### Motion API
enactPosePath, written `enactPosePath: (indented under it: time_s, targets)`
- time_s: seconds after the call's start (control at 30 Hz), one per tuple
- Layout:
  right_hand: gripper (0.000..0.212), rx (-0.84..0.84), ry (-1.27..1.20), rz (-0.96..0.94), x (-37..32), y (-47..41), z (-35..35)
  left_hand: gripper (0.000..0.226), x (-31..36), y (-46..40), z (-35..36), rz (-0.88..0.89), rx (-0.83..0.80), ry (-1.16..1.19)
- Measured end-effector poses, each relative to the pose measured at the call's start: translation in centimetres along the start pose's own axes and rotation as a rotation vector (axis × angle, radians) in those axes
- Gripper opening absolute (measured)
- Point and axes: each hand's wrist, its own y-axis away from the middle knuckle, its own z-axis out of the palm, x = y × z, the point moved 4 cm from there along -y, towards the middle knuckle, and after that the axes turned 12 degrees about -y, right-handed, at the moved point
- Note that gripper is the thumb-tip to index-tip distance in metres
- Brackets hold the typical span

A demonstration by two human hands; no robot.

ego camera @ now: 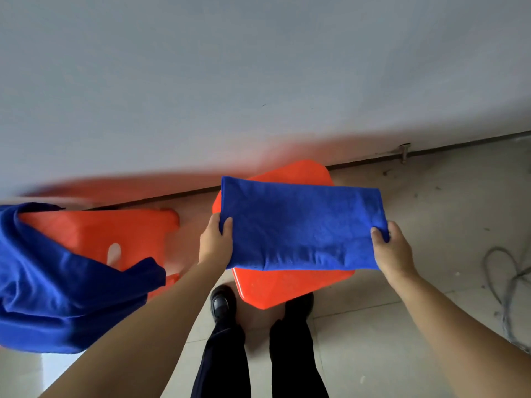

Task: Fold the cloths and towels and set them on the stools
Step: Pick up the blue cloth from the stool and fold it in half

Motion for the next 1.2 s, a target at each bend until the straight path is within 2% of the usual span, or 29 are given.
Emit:
enactPosePath:
  time_s: [0.13, 0.23, 0.3, 0.4, 0.47, 0.63, 0.7, 0.77, 0.87, 0.93, 1.03, 1.2]
  targets:
    - [0.027, -0.027, 0.061, -0.228, -4.4, 2.0, 1.2, 0.022, -1.1, 0.4, 1.5, -0.101, -0.101, 0.013]
    - [0.038, -0.146, 0.120, -0.412, -7.5, 4.5, 5.7, 0.027, -2.5, 0.3, 1.6, -0.253, -0.211, 0.218]
    - [0.038, -0.238, 0.208, -0.447, -8.9, 6.2, 9.6, 0.029, -2.7, 0.5, 1.0, -0.362, -0.293, 0.419]
    - [0.038, -0.360, 0.289, -0.440, -10.1, 8.6, 15.7, 0.043, -3.3, 0.4, 0.2, -0.441, -0.397, 0.566]
    - [0.039, -0.408, 0.318, -0.424, -10.1, 9.4, 18.7, 0.053, -3.8, -0.2, 0.2, -0.445, -0.422, 0.595]
    - [0.047, -0.644, 0.290, -0.339, -9.1, 10.5, 21.9, 0.057, -4.1, -1.2, 0.5, -0.499, -0.374, 0.620]
    - [0.043, -0.562, 0.246, -0.347, -8.9, 9.6, 20.4, 0.058, -3.8, -1.2, 0.6, -0.500, -0.385, 0.591]
    - [0.034, -0.390, 0.148, -0.345, -8.7, 7.8, 17.7, 0.056, -3.3, -1.2, 0.5, -0.488, -0.381, 0.532]
    - [0.029, -0.173, -0.028, -0.236, -7.6, 4.6, 13.4, 0.052, -2.3, -1.3, 0.2, -0.412, -0.372, 0.379]
    - [0.035, -0.179, -0.060, -0.094, -6.2, 3.0, 12.2, 0.051, -2.1, -1.7, 0.2, -0.361, -0.335, 0.293]
    - [0.043, -0.335, -0.103, 0.086, -4.0, 2.4, 13.0, 0.052, -1.8, -2.3, 0.5, -0.312, -0.274, 0.190]
    - [0.028, -0.361, -0.361, 0.211, -3.5, 3.4, 15.0, 0.039, -1.1, -1.1, 1.4, -0.284, -0.326, 0.243]
